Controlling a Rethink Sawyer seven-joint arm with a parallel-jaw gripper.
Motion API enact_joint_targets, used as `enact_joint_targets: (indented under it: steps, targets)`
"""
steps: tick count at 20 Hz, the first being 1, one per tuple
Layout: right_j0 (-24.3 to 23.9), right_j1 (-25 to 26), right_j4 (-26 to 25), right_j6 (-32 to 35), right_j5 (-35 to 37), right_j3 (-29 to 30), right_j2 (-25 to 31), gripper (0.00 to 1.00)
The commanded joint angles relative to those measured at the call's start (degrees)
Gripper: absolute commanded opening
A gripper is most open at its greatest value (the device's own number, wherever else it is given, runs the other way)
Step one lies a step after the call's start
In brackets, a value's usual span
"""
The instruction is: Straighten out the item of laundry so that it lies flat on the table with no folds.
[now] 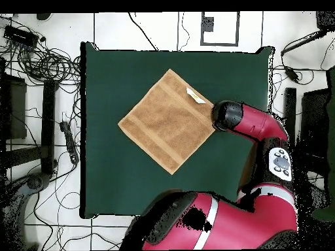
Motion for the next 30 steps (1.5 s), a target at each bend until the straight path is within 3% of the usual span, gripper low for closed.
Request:
enact_joint_targets:
  steps: [1, 8, 11, 15, 18, 23, 25, 30]
  targets:
    - [-0.63, 1.65, -2.54, 2.67, 8.07, -5.88, -0.44, 1.0]
    - [-1.61, -0.61, -4.28, 0.36, 14.09, -9.22, -0.98, 1.0]
    - [-1.16, -2.08, -2.04, 6.0, 15.0, -1.01, 0.24, 1.0]
    - [-1.46, -3.96, 6.41, 17.33, 18.23, 10.59, 3.19, 1.0]
    - [-0.82, -4.67, 11.8, 23.61, 16.65, 15.42, 3.14, 1.0]
    - [3.83, -6.19, 15.24, 29.62, 22.55, 16.66, -3.78, 1.0]
    - [4.48, -6.63, 14.97, 29.01, 24.04, 16.02, -5.16, 1.0]
    - [4.33, -7.24, 15.88, 26.93, 17.08, 16.36, -1.86, 1.0]
